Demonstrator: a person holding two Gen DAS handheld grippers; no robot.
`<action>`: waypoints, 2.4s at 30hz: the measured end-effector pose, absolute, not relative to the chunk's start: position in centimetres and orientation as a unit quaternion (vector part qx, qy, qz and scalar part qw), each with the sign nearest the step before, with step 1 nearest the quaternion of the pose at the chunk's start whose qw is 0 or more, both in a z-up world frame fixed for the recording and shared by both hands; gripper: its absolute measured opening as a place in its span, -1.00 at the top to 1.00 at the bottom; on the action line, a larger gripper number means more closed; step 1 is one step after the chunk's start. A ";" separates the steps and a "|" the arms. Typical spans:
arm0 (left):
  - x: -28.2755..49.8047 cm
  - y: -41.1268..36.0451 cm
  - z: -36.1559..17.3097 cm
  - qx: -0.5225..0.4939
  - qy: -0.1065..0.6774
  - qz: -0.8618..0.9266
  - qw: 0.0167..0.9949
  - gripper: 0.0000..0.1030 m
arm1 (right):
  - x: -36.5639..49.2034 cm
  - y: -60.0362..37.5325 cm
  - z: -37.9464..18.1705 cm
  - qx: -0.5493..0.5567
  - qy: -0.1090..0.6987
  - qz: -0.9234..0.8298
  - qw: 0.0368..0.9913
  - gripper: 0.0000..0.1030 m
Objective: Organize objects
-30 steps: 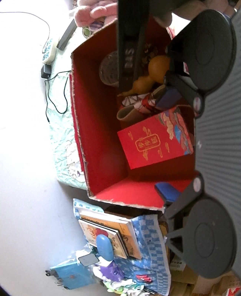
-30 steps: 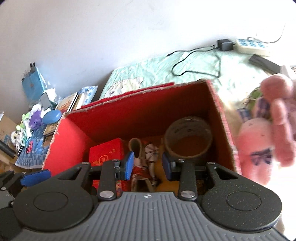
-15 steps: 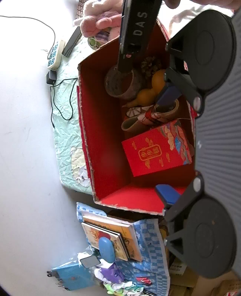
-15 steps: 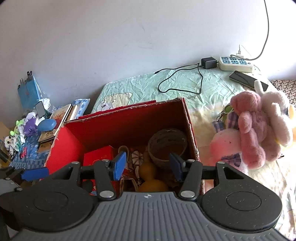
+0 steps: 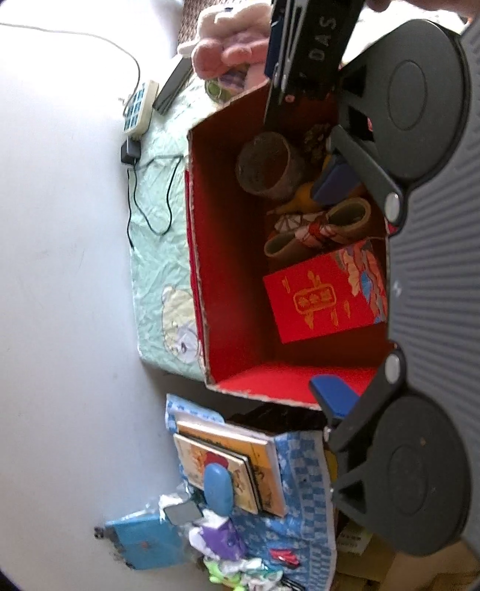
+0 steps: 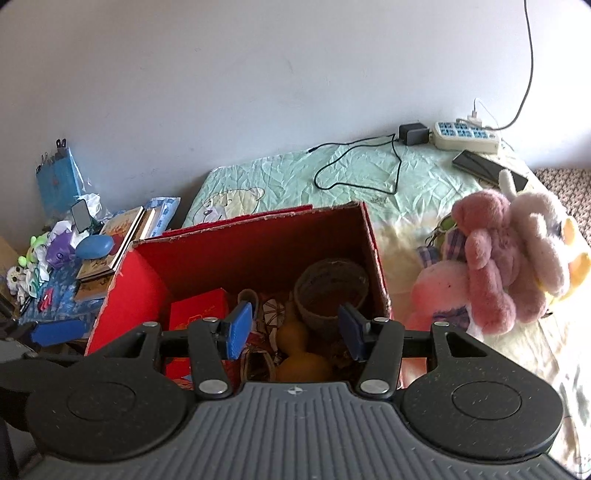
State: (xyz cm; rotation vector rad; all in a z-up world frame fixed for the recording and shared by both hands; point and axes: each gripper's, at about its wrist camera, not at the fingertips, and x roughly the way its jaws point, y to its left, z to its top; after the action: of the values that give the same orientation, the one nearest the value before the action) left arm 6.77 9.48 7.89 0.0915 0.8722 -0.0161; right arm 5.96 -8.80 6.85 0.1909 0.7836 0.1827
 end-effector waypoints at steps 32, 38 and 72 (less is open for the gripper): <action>4.8 6.0 9.0 0.044 0.473 0.100 0.874 -0.93 | 4.6 -12.3 8.9 0.042 0.413 0.186 0.890 -0.32; 3.8 5.7 8.5 0.032 0.488 0.111 0.865 -0.92 | 3.8 -12.5 8.4 0.043 0.445 0.217 0.868 -0.32; 7.4 8.0 7.9 0.027 0.480 0.081 0.873 -0.95 | 5.5 -10.4 7.8 0.081 0.413 0.105 0.901 -0.32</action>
State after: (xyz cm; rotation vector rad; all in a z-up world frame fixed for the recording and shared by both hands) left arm 7.43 8.00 7.92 0.0570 1.0034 0.1695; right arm 5.47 -10.39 7.83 0.1677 0.8547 0.2173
